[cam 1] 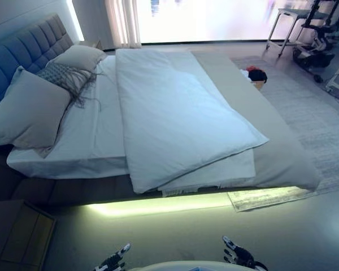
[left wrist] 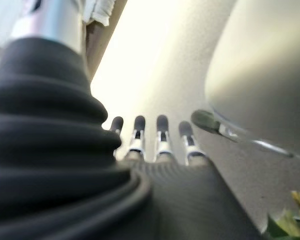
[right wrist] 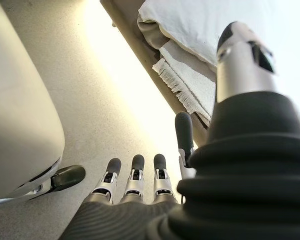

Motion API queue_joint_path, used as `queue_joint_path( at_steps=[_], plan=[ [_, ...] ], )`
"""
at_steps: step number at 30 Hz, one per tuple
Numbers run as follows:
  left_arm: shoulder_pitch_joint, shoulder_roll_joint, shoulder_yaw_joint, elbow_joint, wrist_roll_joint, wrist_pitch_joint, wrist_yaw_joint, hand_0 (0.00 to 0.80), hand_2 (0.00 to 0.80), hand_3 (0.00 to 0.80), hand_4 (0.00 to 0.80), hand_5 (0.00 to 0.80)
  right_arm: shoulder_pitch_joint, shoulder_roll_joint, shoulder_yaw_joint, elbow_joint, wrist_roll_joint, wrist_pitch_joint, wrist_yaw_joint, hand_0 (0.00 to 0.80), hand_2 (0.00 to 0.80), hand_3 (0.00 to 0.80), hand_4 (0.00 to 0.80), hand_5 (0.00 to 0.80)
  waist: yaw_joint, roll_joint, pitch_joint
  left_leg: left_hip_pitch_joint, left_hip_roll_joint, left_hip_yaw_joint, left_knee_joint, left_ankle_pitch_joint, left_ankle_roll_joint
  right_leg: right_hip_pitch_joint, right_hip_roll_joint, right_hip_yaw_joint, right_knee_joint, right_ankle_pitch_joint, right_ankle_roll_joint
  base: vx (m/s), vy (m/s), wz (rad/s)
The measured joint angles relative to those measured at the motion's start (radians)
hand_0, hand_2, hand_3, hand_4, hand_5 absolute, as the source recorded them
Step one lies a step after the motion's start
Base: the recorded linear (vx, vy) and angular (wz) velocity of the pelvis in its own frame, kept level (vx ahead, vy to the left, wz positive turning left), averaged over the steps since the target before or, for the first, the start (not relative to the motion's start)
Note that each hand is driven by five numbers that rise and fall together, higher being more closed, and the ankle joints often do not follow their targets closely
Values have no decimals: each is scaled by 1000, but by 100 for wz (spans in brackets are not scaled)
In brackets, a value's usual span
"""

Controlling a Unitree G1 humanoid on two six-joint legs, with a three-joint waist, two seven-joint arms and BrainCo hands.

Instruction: Make the bed neatly

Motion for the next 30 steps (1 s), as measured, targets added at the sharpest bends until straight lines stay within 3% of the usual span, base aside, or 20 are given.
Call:
queue_joint_path(
  at_steps=[17, 19, 22, 23, 24, 26, 28, 30],
  plan=[
    [-1, 3, 0, 7, 30, 17, 3, 0, 0, 0, 0, 0, 0, 2, 0, 7, 4, 29, -9, 0, 0, 0, 0, 0, -1, 5, -3, -2, 3, 0, 6, 0, 0, 0, 2, 2, 4, -2, 0, 24, -22, 0],
    [-15, 7, 2, 28, 30, 13, 15, 0, 0, 0, 0, 0, -2, 4, 0, 16, 4, 45, 13, 0, 0, 0, 0, 0, 0, 2, 0, -40, 5, -11, 74, -26, -8, -3, 2, 3, 4, -10, -2, -11, -2, 17],
    [-67, 21, 30, 52, 29, -3, 23, 0, 0, 0, 0, 0, -43, 6, 1, 46, 4, 64, 13, 0, 0, 0, 0, 0, 26, -42, 67, -224, -12, -53, 407, -46, -43, -25, -29, 40, 23, -20, -31, 118, 127, 12],
    [-70, 20, 31, 50, 29, -5, 23, 0, 0, 0, 0, 0, -48, -2, 2, 51, 4, 64, 13, 0, 0, 0, 0, 0, 31, -39, 77, -249, -1, -54, 425, -47, -55, -31, -30, 50, 28, -19, -37, 266, 191, -24],
    [-62, 8, 31, 61, 29, -5, 25, 0, 0, 0, 0, 0, -66, -23, 5, 63, 4, 66, 13, 0, 0, 0, 0, 0, 29, -13, 88, -264, 19, -40, 364, -55, -61, -47, -24, 51, 36, -18, -40, 269, 172, -23],
    [-61, -5, 36, 86, 23, -5, 25, 0, 0, 0, 0, 0, -77, -38, 4, 63, 3, 67, 15, 0, 0, 0, 0, 0, 28, 6, 101, -264, 41, -26, 262, -52, -65, -62, -23, 55, 46, -19, -39, 403, 201, -11],
    [-73, -11, 65, 115, 21, -8, 21, 0, 0, 0, 0, 0, -78, -40, -3, 75, 3, 68, 22, 0, 0, 0, 0, 0, 28, 12, 110, -261, 70, -34, 83, -23, -88, -59, -27, 70, 25, -18, -39, 476, 243, -1],
    [-76, -14, 84, 124, 21, -9, 19, 0, 0, 0, 0, 0, -76, -41, -26, 83, 3, 67, 26, 0, 0, 0, 0, 0, 37, 15, 127, -261, 93, -28, 46, -20, -89, -51, -36, 82, 14, -21, -35, 442, 272, -7]
  ],
)
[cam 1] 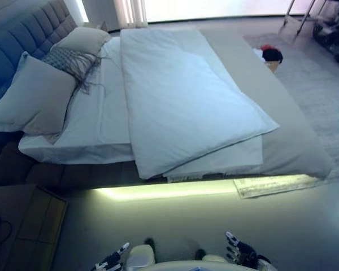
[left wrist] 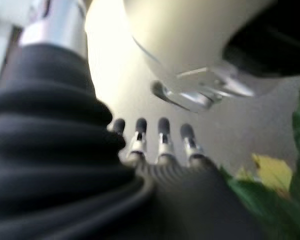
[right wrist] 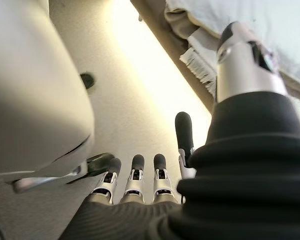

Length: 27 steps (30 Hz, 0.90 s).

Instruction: Make the bed neatly

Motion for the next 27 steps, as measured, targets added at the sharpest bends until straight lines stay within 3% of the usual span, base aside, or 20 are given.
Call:
queue_joint_path(
  at_steps=[1, 2, 3, 4, 5, 6, 8, 9, 10, 13, 16, 17, 18, 22, 25, 27],
  plan=[
    [0, -3, 18, 2, 0, 0, -1, 0, 0, 0, 0, 0, 6, -1, -4, 1, 0, -2, 2, 0, 0, 0, 0, 0, 12, -3, 5, 6, -4, 17, 16, 22, -18, 4, -16, 11, -3, -9, 14, 554, 368, -31],
    [-1, -3, 34, 2, 1, -5, -2, 0, 0, 0, 0, 0, 10, 2, -4, 3, -3, -4, 3, 0, 0, 0, 0, 0, 22, -12, 12, 8, -22, 39, 43, 29, -13, 18, -40, 29, -18, -22, 29, 562, 375, -61],
    [12, -20, 48, 11, 7, -13, -2, 0, 0, 0, 0, 0, -5, 4, -5, 25, -7, -8, 5, 0, 0, 0, 0, 0, 51, 8, 25, 17, -19, 61, 57, 51, 17, 30, -37, 17, 36, -44, 30, 517, 351, -56],
    [20, -17, 45, 7, 10, -18, -3, 0, 0, 0, 0, 0, -11, 15, -5, 34, -7, -9, 4, 0, 0, 0, 0, 0, 51, 14, 35, 31, -12, 69, 65, 68, 32, 28, -28, -11, 141, -71, 30, 475, 333, -44],
    [33, 7, 43, -3, 19, -23, -3, 0, 0, 0, 0, 0, 1, 46, -6, 43, -6, -9, 0, 0, 0, 0, 0, 0, 57, -6, 26, 59, -19, 97, 61, 72, 38, 29, -33, -36, 276, -130, 30, 478, 357, -31],
    [54, 28, 39, -8, 39, -25, -2, 0, 0, 0, 0, 0, 18, 62, -18, 42, -6, -9, -3, 0, 0, 0, 0, 0, 71, -49, -1, 79, -46, 125, 63, 81, 54, 45, -63, -53, 318, -186, 28, 436, 350, -44],
    [59, 55, 26, -5, 49, -22, -2, 0, 0, 0, 0, 0, 16, 78, -29, 39, -7, -9, 9, 0, 0, 0, 0, 0, 76, -99, -17, 80, -85, 155, 82, 82, 95, 83, -106, -55, 237, -207, 43, 403, 347, -46],
    [45, 65, 27, -5, 49, -19, -2, 0, 0, 0, 0, 0, 9, 86, -36, 26, -7, -9, 15, 0, 0, 0, 0, 0, 68, -110, -27, 73, -100, 162, 82, 78, 101, 102, -118, -64, 190, -200, 57, 323, 309, -25],
    [13, 68, 24, -10, 49, -19, -1, 0, 0, 0, 0, 0, 5, 88, -38, 18, -7, -9, 20, 0, 0, 0, 0, 0, 62, -111, -35, 71, -107, 155, 74, 75, 107, 98, -121, -76, 184, -172, 93, 301, 313, -11],
    [-52, 58, 5, -24, 49, -19, -4, 0, 0, 0, 0, 0, -3, 80, -38, 17, -6, -8, 30, 0, 0, 0, 0, 0, 56, -54, -54, 100, -104, 140, 11, 87, 124, 49, -108, -88, 265, -122, 97, 303, 316, -14],
    [-71, 61, -42, -29, 50, -13, -6, 0, 0, 0, 0, 0, -7, 55, -36, 8, -6, -7, 39, 0, 0, 0, 0, 0, 2, -13, -74, 144, -109, 129, -52, 109, 154, -37, -113, -75, 462, -93, 72, 284, 184, 10],
    [-65, 62, -46, -32, 50, -8, -6, 0, 0, 0, 0, 0, -5, 43, -35, -7, -6, -6, 42, 0, 0, 0, 0, 0, -9, -8, -76, 156, -110, 115, -54, 110, 163, -81, -121, -64, 535, -90, 70, 214, 52, 25],
    [-67, 64, -58, -36, 49, -6, -4, 0, 0, 0, 0, 0, 0, 39, -35, -7, -4, -5, 48, 0, 0, 0, 0, 0, -21, -7, -82, 154, -109, 100, -55, 106, 168, -108, -105, -54, 535, -131, 73, 174, 0, 15],
    [-59, 65, -63, -38, 51, 5, 5, 0, 0, 0, 0, 0, -5, 42, -8, -10, 19, 1, 51, 0, 0, 0, 0, 0, -43, -26, -82, 114, -100, 88, -53, 105, 174, -222, -22, -92, 283, -131, 82, 212, -53, 8],
    [-51, 39, -61, -6, 89, 10, 4, 0, 0, 0, 0, 0, -10, 39, -26, -18, 42, 0, 55, 0, 0, 0, 0, 0, -82, -20, -64, 107, -99, 52, -51, 99, 169, -272, -1, -82, 55, 13, 123, 408, -65, 33],
    [-39, 35, -60, -6, 91, 10, 2, 0, 0, 0, 0, 0, -7, 42, -45, -21, 43, 1, 53, 0, 0, 0, 0, 0, -95, -26, -55, 126, -100, 19, -53, 89, 154, -280, -12, -77, -13, 59, 148, 488, -116, 55]
  ],
)
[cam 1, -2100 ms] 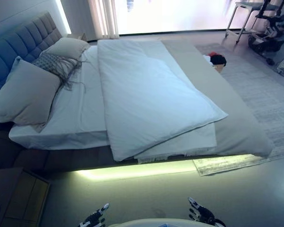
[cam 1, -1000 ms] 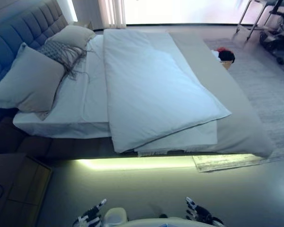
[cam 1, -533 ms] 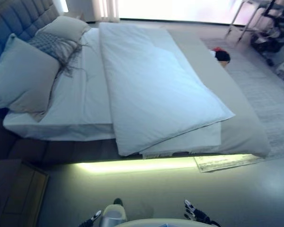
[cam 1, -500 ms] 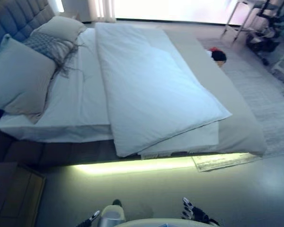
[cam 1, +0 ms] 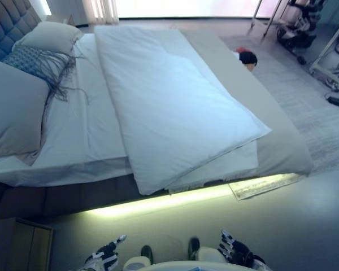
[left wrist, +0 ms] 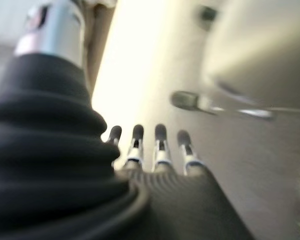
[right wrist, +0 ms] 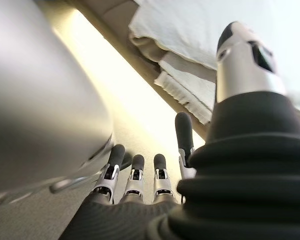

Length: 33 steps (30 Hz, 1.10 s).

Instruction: Make the bed neatly

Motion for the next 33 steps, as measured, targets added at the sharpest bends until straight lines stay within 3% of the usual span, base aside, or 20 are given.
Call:
queue_joint_path(
  at_steps=[2, 3, 5, 7, 8, 10, 11, 12, 13, 14, 15, 17, 20, 22, 25, 26, 29, 33],
  plan=[
    [24, 8, 0, -5, 1, 0, -1, 0, 0, 0, 0, 0, 28, 9, -1, 1, -1, 6, -5, 0, 0, 0, 0, 0, 0, -23, 4, 46, -9, -36, -2, -24, -39, 37, -16, -3, 23, -15, -4, 428, -156, 54],
    [36, 2, 1, -10, 4, -3, -1, 0, 0, 0, 0, 0, 38, 10, -2, 3, -2, 8, -10, 0, 0, 0, 0, 0, 2, -20, 9, 69, 7, -55, -2, -36, -55, 40, -7, -7, 69, 7, -16, 419, -164, 62],
    [37, -9, 3, -12, 20, -10, -5, 0, 0, 0, 0, 0, 46, 12, 2, 7, -2, 7, -20, 0, 0, 0, 0, 0, 5, -5, 18, 80, 17, -54, 62, -64, -48, 44, 12, -13, 111, 11, -23, 404, -119, 40],
    [38, -25, 7, -16, 20, -9, -4, 0, 0, 0, 0, 0, 43, -1, 6, -1, 0, 6, -32, 0, 0, 0, 0, 0, 1, 18, 21, 84, 10, -23, 167, -141, -46, 69, 26, -15, 128, 9, -31, 381, -88, 31],
    [38, -30, 8, -17, 20, -9, -4, 0, 0, 0, 0, 0, 46, -8, 5, -8, 4, 0, -32, 0, 0, 0, 0, 0, -3, 30, 16, 95, 16, -3, 178, -181, -48, 64, 37, -24, 158, 6, -55, 332, -125, 24],
    [42, -33, 9, -19, 19, -14, -9, 0, 0, 0, 0, 0, 43, -11, 5, -31, 6, -7, -28, 0, 0, 0, 0, 0, 5, 48, 11, 112, 61, 21, 173, -200, -68, 68, 64, -51, 219, -26, -118, 266, -107, 3],
    [62, -37, 6, -26, 15, -22, -10, 0, 0, 0, 0, 0, 40, -13, 5, -32, 5, -6, -26, 0, 0, 0, 0, 0, 17, 69, -1, 96, 110, 44, 216, -223, -92, 29, 85, -64, 385, -92, -222, 201, 16, 14],
    [67, -23, 7, -25, 13, -30, -15, 0, 0, 0, 0, 0, 40, -9, 5, -31, -6, -8, -22, 0, 0, 0, 0, 0, 18, 38, -6, 74, 99, 38, 299, -242, -124, 15, 62, -67, 505, -170, -195, 196, 118, 9],
    [59, 0, 17, -26, 1, -36, -13, 0, 0, 0, 0, 0, 32, -7, 3, -27, -15, -9, -23, 0, 0, 0, 0, 0, 30, -1, -1, 39, 97, 31, 410, -286, -150, 21, 45, -36, 508, -249, -208, 180, 192, -2],
    [63, 3, 37, -22, -5, -39, -13, 0, 0, 0, 0, 0, 21, -14, 2, -25, -17, -10, -23, 0, 0, 0, 0, 0, 43, -11, 9, -18, 109, 23, 526, -265, -141, 54, 48, -32, 462, -230, -219, 184, 292, -32],
    [78, -5, 45, -13, -7, -37, -13, 0, 0, 0, 0, 0, 12, -22, 6, -27, -21, -14, -19, 0, 0, 0, 0, 0, 57, -12, 6, -41, 112, 23, 538, -260, -134, 78, 46, -32, 414, -216, -214, 160, 280, -42],
    [97, -22, 45, 0, -13, -37, -13, 0, 0, 0, 0, 0, 4, -34, 7, -26, -22, -17, -12, 0, 0, 0, 0, 0, 69, 2, 0, -41, 132, 23, 406, -234, -131, 139, 51, -39, 317, -173, -217, 217, 346, -20],
    [90, -40, 46, 6, -10, -41, -10, 0, 0, 0, 0, 0, 8, -43, 7, -25, -14, -23, -9, 0, 0, 0, 0, 0, 72, 33, 10, -62, 192, -10, 151, -77, -181, 195, 75, -45, 227, -151, -204, 201, 268, 14],
    [83, -42, 48, -2, -3, -50, -9, 0, 0, 0, 0, 0, 12, -42, 6, -23, -9, -23, -13, 0, 0, 0, 0, 0, 95, 40, 15, -76, 209, -17, 100, -8, -165, 238, 75, -45, 184, -141, -195, 166, 224, -8],
    [86, -40, 46, -2, 6, -48, -6, 0, 0, 0, 0, 0, 25, -50, 1, -23, 2, -24, -21, 0, 0, 0, 0, 0, 111, 54, 9, -39, 170, -12, 85, 21, -135, 286, 52, -27, 164, -153, -148, 123, 172, -23],
    [87, -40, 46, -3, 9, -48, -4, 0, 0, 0, 0, 0, 28, -53, 1, -20, 2, -25, -21, 0, 0, 0, 0, 0, 113, 73, 1, -21, 166, -13, 75, 57, -172, 293, 48, -23, 172, -166, -126, 122, 118, -23],
    [88, 12, 46, -9, 16, -47, 2, 0, 0, 0, 0, 0, 46, -3, 6, -7, 0, -24, -7, 0, 0, 0, 0, 0, 109, 2, -7, 15, 85, 14, 41, 44, -124, 314, -33, -3, 161, -171, -88, 92, 65, -15],
    [52, 52, 45, -38, 24, -41, 0, 0, 0, 0, 0, 0, 32, 9, 5, -8, 0, -24, -6, 0, 0, 0, 0, 0, 111, -13, -9, 33, 57, 25, 17, 33, -109, 329, -58, -4, 114, -136, -52, 68, 27, -15]
  ],
)
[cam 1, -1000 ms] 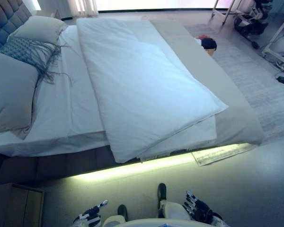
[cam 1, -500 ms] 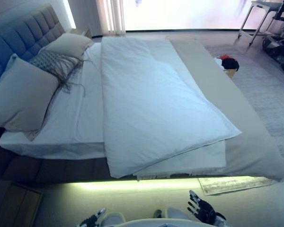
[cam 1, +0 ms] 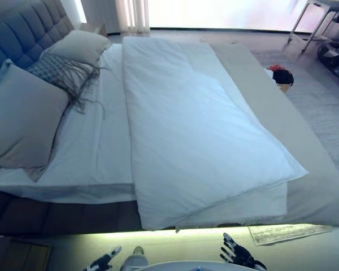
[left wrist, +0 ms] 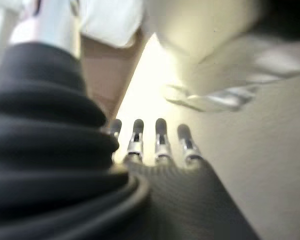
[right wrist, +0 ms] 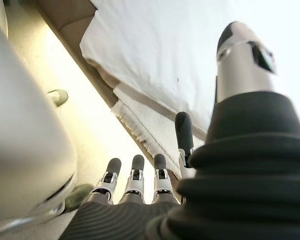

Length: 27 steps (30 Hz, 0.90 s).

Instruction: Make the bed neatly

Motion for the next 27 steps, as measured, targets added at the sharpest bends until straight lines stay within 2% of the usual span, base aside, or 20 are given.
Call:
queue_joint_path(
  at_steps=[2, 8, 13, 14, 16, 17, 18, 20, 22, 23, 24, 27],
  plan=[
    [0, -1, 0, -14, 2, 5, 0, 0, 0, 0, 0, 0, -12, -2, 0, -1, 0, 0, 0, 0, 0, 0, 0, 0, -1, 2, 1, 14, -3, 14, -5, -3, -2, 20, -2, 0, -36, 8, 11, 51, 18, -18],
    [13, -51, -4, -15, 1, 31, 0, 0, 0, 0, 0, 0, 1, -18, -1, 1, 4, 4, -4, 0, 0, 0, 0, 0, -1, 21, 2, -14, 27, 38, 48, -31, -14, 11, 17, 5, -43, 4, -9, 46, 50, -4],
    [6, -53, -24, -15, 11, 36, -2, 0, 0, 0, 0, 0, -10, -17, -4, 0, 21, 4, -21, 0, 0, 0, 0, 0, -2, 7, 5, -42, 20, 52, 80, -54, -4, -31, 5, 28, -1, 4, -2, 77, 57, -14],
    [5, -54, -33, -14, 11, 36, -3, 0, 0, 0, 0, 0, -8, -20, -4, 2, 29, 3, -21, 0, 0, 0, 0, 0, -4, 6, 9, -39, 20, 62, 78, -60, -1, -63, -1, 27, 63, -17, 0, 91, -49, -27],
    [-4, -62, -44, -14, 8, 34, -2, 0, 0, 0, 0, 0, -36, -33, -3, -5, 47, 2, -15, 0, 0, 0, 0, 0, -17, 36, 35, -20, 39, 67, 59, -55, 12, -164, 0, 25, 264, -27, -3, 48, -158, -23],
    [-13, -63, -50, -14, 4, 33, 0, 0, 0, 0, 0, 0, -41, -35, -3, -15, 65, 3, -9, 0, 0, 0, 0, 0, -30, 46, 54, -17, 45, 65, 58, -54, 15, -211, -20, 10, 319, -69, -24, -64, -278, -4],
    [-24, -55, -50, -14, -4, 30, 1, 0, 0, 0, 0, 0, -45, -33, -1, -24, 80, 3, -5, 0, 0, 0, 0, 0, -30, 36, 65, -24, 45, 65, 68, -56, 14, -243, -50, 8, 301, -69, -22, -74, -287, 3],
    [-59, -24, -40, -12, -33, 20, 7, 0, 0, 0, 0, 0, -55, -17, 3, -27, 112, 3, -4, 0, 0, 0, 0, 0, -30, -1, 79, -88, 50, 61, 109, -64, 4, -290, -99, 7, 240, -45, 5, 34, -258, 31],
    [-74, 8, -34, -39, -52, 6, 12, 0, 0, 0, 0, 0, -62, -5, -2, -30, 136, 4, -17, 0, 0, 0, 0, 0, -25, -37, 88, -126, 65, 54, 144, -64, -8, -287, -111, 11, 178, -44, 10, 155, -183, 49],
    [-69, 9, -17, -46, -66, 1, 13, 0, 0, 0, 0, 0, -72, -6, -16, -31, 156, 1, -27, 0, 0, 0, 0, 0, -25, -42, 97, -122, 82, 53, 150, -59, -37, -265, -102, 3, 144, 23, 47, 154, -128, 32],
    [-56, 2, -17, -45, -70, 1, 14, 0, 0, 0, 0, 0, -81, -12, -32, -35, 178, -5, -34, 0, 0, 0, 0, 0, -27, -27, 103, -116, 107, 50, 148, -57, -46, -254, -76, -1, 134, 62, 41, 154, -120, 18],
    [-9, -60, -18, -43, -68, 1, 10, 0, 0, 0, 0, 0, -97, -64, -57, -47, 261, -15, -39, 0, 0, 0, 0, 0, -26, 43, 104, -106, 163, 37, 138, -55, -49, -219, -9, -28, 94, 63, 12, 64, -62, 5]
  ],
)
